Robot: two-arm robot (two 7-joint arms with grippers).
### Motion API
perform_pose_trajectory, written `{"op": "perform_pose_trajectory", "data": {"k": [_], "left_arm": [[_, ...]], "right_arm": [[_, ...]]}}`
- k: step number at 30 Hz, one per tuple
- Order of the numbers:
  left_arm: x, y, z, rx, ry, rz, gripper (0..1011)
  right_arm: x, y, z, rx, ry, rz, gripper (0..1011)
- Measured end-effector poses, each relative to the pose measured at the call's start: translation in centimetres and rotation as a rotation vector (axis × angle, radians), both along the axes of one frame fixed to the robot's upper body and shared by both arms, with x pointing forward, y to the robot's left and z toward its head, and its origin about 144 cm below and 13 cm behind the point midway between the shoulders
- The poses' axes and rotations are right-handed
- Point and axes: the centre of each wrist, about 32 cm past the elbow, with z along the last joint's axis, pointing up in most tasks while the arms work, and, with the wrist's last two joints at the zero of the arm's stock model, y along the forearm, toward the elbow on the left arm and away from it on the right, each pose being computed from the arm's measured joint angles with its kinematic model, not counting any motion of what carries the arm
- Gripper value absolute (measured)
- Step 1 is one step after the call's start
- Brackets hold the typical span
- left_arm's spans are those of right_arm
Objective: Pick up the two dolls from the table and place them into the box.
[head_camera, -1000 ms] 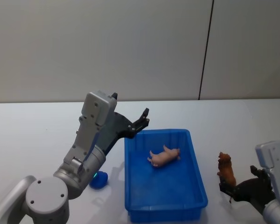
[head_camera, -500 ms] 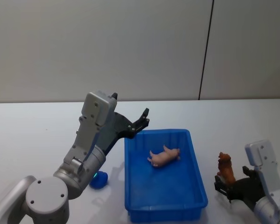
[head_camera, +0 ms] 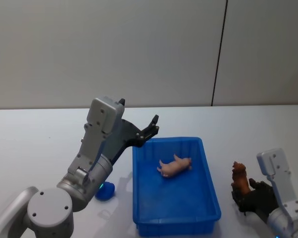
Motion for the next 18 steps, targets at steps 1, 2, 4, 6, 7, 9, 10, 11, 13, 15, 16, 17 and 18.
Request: {"op": "perform_pose_trajectory", "data": {"k": [1, 2, 4, 6, 7, 9, 10, 11, 13, 15, 16, 17, 18], "left_arm": [[0.0, 0.0, 0.0, 0.0, 0.0, 0.0, 1003], [0.0, 0.0, 0.0, 0.0, 0.0, 0.0, 1004], [0.0, 0.0, 0.0, 0.0, 0.0, 0.0, 1003], [0.0, 0.0, 0.0, 0.0, 0.0, 0.0, 1003], [0.0, 0.0, 0.0, 0.0, 0.0, 0.0, 1003], [0.0, 0.0, 0.0, 0.0, 0.0, 0.0, 1003], [0.0, 0.0, 0.0, 0.0, 0.0, 0.0, 1003], [0.0, 0.0, 0.0, 0.0, 0.0, 0.0, 1003], [0.0, 0.0, 0.0, 0.0, 0.0, 0.0, 1004], [0.0, 0.0, 0.0, 0.0, 0.0, 0.0, 1004], [0.0, 0.0, 0.0, 0.0, 0.0, 0.0, 1004], [0.0, 0.0, 0.0, 0.0, 0.0, 0.0, 1003], [0.0, 0.0, 0.0, 0.0, 0.0, 0.0, 1003]], "right_arm": [[0.02, 0.01, -0.02, 0.0, 0.0, 0.0, 486], [0.03, 0.02, -0.02, 0.0, 0.001, 0.0, 474], [0.07, 0.04, -0.04, 0.0, 0.001, 0.001, 387], [0.07, 0.05, -0.04, 0.0, 0.0, 0.001, 352], [0.07, 0.05, -0.05, 0.0, -0.001, 0.001, 342], [0.07, 0.04, -0.04, 0.0, -0.003, 0.0, 342], [0.06, 0.04, -0.04, 0.0, -0.006, 0.0, 340], [0.05, 0.02, 0.0, 0.0, -0.012, -0.003, 340], [0.04, -0.04, 0.13, -0.001, -0.026, -0.006, 340], [0.04, -0.07, 0.23, -0.002, -0.037, -0.009, 340], [0.04, -0.1, 0.36, -0.003, -0.05, -0.011, 342], [0.04, -0.11, 0.43, -0.003, -0.058, -0.012, 340], [0.05, -0.13, 0.53, -0.003, -0.066, -0.013, 342]]}}
